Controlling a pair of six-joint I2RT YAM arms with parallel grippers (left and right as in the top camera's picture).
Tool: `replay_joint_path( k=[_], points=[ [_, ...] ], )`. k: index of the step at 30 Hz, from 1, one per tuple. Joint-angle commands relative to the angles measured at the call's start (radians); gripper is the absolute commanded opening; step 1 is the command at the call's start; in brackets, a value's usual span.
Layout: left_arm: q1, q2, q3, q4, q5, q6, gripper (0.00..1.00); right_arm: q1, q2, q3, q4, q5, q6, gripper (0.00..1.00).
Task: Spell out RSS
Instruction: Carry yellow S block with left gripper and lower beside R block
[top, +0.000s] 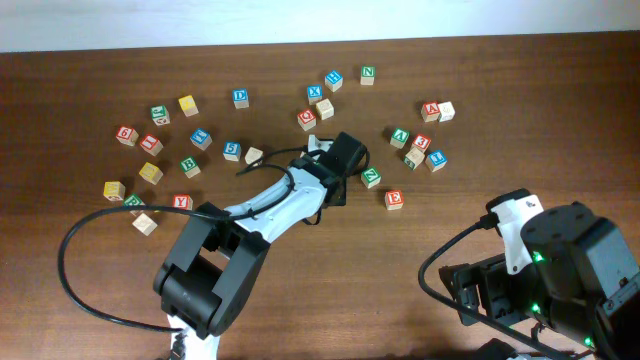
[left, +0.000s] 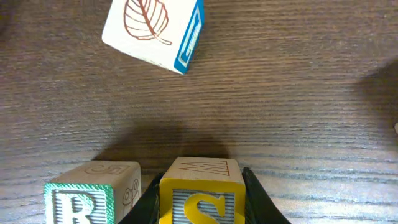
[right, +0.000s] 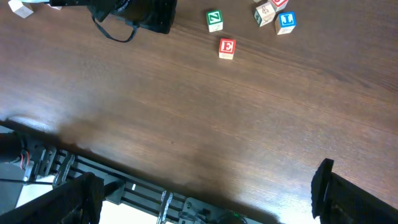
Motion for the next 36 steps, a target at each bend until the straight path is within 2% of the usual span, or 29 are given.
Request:
replay_joint_path(
  k=[1, 21, 28, 36],
  points=[
    [0.004, 0.006, -0.006, 0.010, -0.027, -0.013, 0.00, 0.002, 0.001, 0.001, -0.006, 0.011, 0.008, 0.98],
    [0.023, 0.007, -0.008, -0.016, 0.014, -0.014, 0.00, 0.002, 0.001, 0.001, -0.006, 0.011, 0.008, 0.98],
    [0.023, 0.007, -0.008, -0.031, 0.027, -0.014, 0.14, 0.002, 0.001, 0.001, -0.006, 0.011, 0.008, 0.98],
    [0.023, 0.007, -0.008, -0.034, 0.026, -0.014, 0.21, 0.002, 0.001, 0.001, -0.006, 0.011, 0.008, 0.98]
  ],
)
